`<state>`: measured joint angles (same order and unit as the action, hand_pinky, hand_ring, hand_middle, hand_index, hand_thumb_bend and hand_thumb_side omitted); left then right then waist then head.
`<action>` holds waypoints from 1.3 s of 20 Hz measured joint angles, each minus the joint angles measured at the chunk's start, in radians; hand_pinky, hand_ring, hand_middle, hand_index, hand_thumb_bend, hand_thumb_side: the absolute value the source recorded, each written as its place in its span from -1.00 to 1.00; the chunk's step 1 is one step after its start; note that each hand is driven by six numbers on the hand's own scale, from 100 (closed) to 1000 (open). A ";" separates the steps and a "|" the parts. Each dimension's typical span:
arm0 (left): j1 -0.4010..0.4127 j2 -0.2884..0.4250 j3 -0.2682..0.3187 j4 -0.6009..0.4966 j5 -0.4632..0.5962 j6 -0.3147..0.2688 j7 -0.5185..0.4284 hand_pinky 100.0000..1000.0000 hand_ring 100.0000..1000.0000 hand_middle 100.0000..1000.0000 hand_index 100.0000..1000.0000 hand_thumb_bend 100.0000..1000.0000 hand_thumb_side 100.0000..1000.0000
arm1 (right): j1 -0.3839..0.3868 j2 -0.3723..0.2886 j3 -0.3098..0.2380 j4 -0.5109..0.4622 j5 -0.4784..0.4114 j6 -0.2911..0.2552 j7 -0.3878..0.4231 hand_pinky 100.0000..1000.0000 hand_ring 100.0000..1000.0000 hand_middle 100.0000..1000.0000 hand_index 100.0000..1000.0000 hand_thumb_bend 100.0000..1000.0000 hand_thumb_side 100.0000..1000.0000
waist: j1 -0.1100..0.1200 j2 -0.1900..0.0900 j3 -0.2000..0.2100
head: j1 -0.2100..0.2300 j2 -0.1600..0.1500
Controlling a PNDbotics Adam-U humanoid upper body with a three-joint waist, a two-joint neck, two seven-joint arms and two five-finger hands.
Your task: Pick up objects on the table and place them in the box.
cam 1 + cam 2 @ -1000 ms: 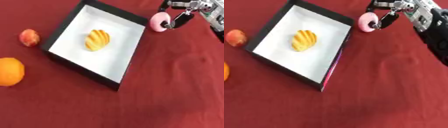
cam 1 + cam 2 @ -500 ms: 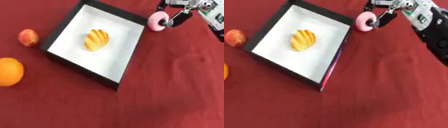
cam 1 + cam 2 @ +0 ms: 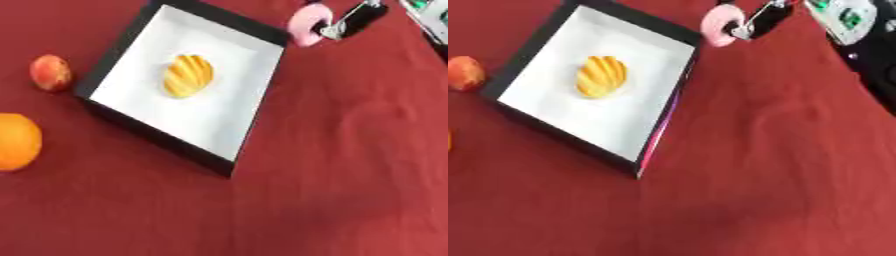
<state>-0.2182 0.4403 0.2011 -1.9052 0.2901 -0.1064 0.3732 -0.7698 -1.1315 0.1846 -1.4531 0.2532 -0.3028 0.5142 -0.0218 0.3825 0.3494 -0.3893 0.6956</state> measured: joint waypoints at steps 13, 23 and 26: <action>0.008 0.009 0.002 0.001 0.000 -0.004 0.002 0.73 0.60 0.56 0.57 -0.89 0.48 | -0.114 -0.020 0.088 -0.335 -0.029 0.074 -0.028 0.49 0.23 -0.15 0.10 -0.61 -1.00 | 0.000 -0.043 -0.003 | -0.016 0.014; 0.012 0.009 0.013 0.001 0.009 -0.010 0.010 0.73 0.60 0.56 0.57 -0.88 0.49 | -0.244 0.132 0.254 -0.357 0.021 0.045 0.105 0.49 0.23 -0.14 0.12 -0.66 -1.00 | 0.000 -0.046 0.005 | -0.032 0.015; 0.014 0.009 0.015 0.001 0.009 -0.010 0.010 0.73 0.60 0.56 0.57 -0.88 0.49 | -0.249 0.183 0.291 -0.319 0.056 0.027 0.130 0.50 0.23 -0.14 0.12 -0.70 -1.00 | 0.000 -0.046 0.009 | -0.035 0.015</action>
<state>-0.2043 0.4494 0.2160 -1.9043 0.2991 -0.1164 0.3830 -1.0189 -0.9482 0.4754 -1.7721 0.3092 -0.2760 0.6443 -0.0218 0.3368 0.3582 -0.4244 0.7103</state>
